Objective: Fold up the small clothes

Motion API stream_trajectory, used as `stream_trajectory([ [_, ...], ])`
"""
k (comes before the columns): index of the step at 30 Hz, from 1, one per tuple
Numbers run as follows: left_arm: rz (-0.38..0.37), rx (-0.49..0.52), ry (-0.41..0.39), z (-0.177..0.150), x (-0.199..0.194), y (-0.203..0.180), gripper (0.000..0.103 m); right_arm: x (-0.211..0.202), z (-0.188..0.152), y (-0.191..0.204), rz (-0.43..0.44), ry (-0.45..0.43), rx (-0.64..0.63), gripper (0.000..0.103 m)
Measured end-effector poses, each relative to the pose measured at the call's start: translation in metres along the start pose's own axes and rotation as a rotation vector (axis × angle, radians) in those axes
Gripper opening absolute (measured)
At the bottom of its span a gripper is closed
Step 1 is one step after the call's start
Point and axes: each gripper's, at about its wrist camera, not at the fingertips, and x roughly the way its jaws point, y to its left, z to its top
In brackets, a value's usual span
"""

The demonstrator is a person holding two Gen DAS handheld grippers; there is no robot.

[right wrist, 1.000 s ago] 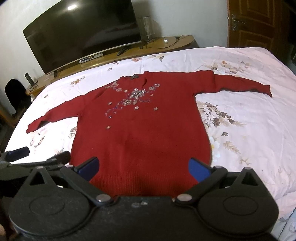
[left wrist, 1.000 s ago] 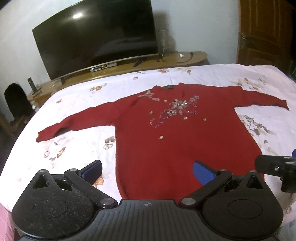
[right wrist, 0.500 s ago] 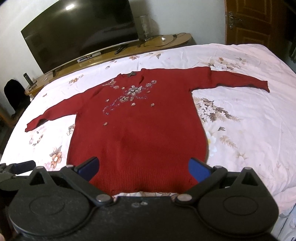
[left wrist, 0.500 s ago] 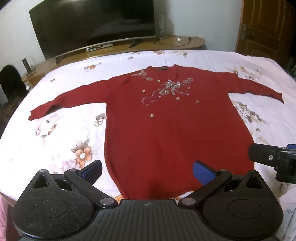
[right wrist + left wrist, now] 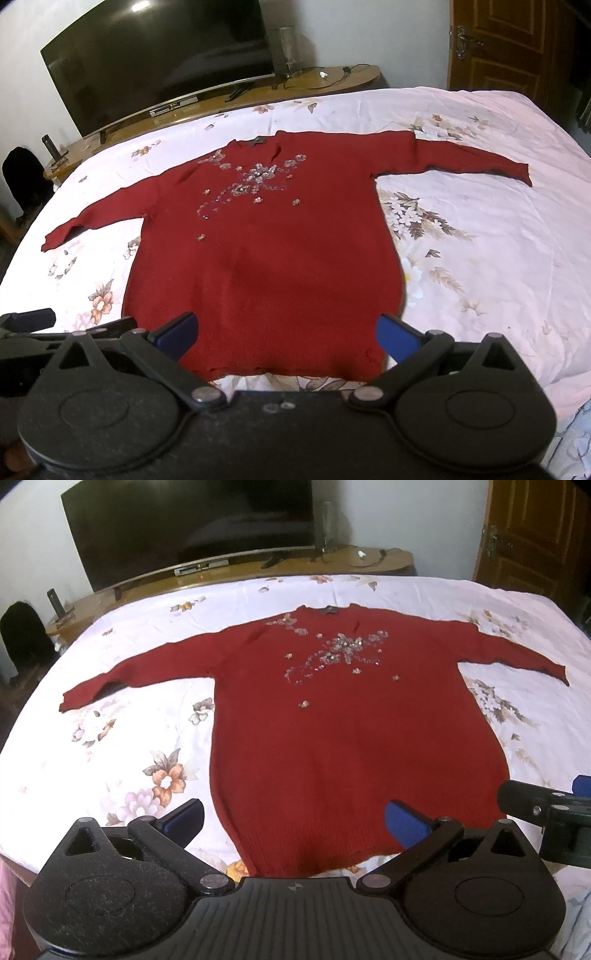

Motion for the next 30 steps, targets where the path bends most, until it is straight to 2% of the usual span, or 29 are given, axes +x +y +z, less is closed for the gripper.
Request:
stream_trajectory([
  [9, 0.015, -0.031, 0.009, -0.001, 0.003, 0.003, 0.103, 0.003, -0.003, 0.006, -0.025, 0.005, -0.032, 0.103],
  [30, 0.006, -0.028, 0.006, 0.009, 0.017, -0.003, 0.103, 0.01, 0.004, 0.004, -0.028, 0.005, -0.026, 0.103],
])
